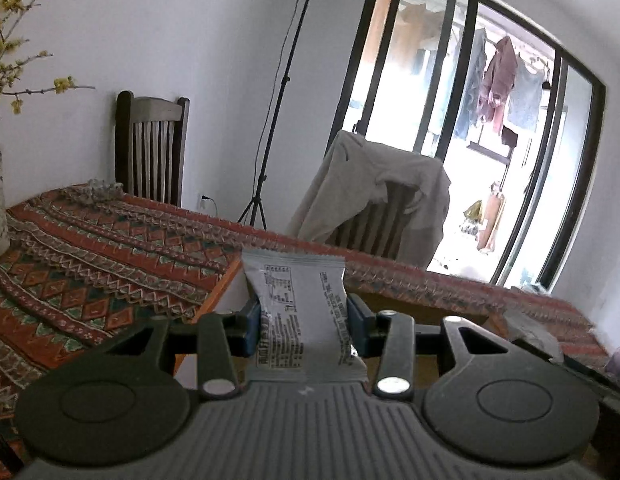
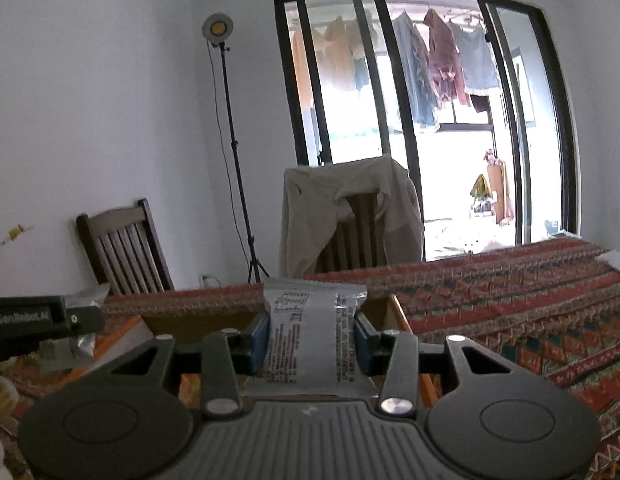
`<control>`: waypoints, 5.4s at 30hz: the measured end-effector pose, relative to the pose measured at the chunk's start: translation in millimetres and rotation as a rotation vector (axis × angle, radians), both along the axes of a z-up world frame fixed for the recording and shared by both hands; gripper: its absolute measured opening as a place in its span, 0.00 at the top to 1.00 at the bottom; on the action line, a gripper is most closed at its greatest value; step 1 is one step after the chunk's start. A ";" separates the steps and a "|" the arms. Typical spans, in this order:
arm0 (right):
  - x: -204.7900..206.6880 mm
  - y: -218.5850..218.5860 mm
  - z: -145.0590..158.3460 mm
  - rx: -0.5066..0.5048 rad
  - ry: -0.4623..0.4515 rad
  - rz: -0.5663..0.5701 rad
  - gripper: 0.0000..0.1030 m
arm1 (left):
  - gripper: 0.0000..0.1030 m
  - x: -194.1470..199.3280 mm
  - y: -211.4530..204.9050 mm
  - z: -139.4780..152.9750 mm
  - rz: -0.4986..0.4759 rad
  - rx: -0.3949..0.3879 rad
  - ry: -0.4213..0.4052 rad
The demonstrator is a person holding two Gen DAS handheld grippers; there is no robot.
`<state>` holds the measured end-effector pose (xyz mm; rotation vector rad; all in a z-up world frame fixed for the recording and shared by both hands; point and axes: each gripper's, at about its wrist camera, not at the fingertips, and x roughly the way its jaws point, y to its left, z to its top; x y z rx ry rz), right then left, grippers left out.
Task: Organize snacks
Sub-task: 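Carry both white wrappers into the cardboard box and open both grippers, then move both grippers back toward the remaining snack pile, then grasp a white printed wrapper with the right gripper while the left grasps a pink packet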
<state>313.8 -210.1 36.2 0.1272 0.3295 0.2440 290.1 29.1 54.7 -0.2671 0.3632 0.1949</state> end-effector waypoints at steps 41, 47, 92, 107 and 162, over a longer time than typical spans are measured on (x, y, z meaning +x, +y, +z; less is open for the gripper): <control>2.7 -4.0 -18.5 -0.029 0.046 -0.018 0.00 | 0.00 -10.3 3.6 -12.7 0.028 0.012 -0.089; -1.8 -4.9 -10.9 -0.036 0.040 -0.028 0.00 | 0.00 -19.9 2.6 -1.6 0.016 -0.013 -0.098; -186.1 -69.6 -30.4 -0.096 0.152 0.012 0.00 | 0.00 -187.2 21.8 -64.3 -0.013 0.066 0.086; -198.8 -90.1 -54.6 -0.123 0.223 0.013 0.00 | 0.00 -190.4 27.5 -66.8 -0.016 0.034 0.067; -222.4 -64.6 -50.0 -0.162 0.092 0.090 0.89 | 0.00 -186.1 -36.5 -69.4 -0.196 0.090 0.220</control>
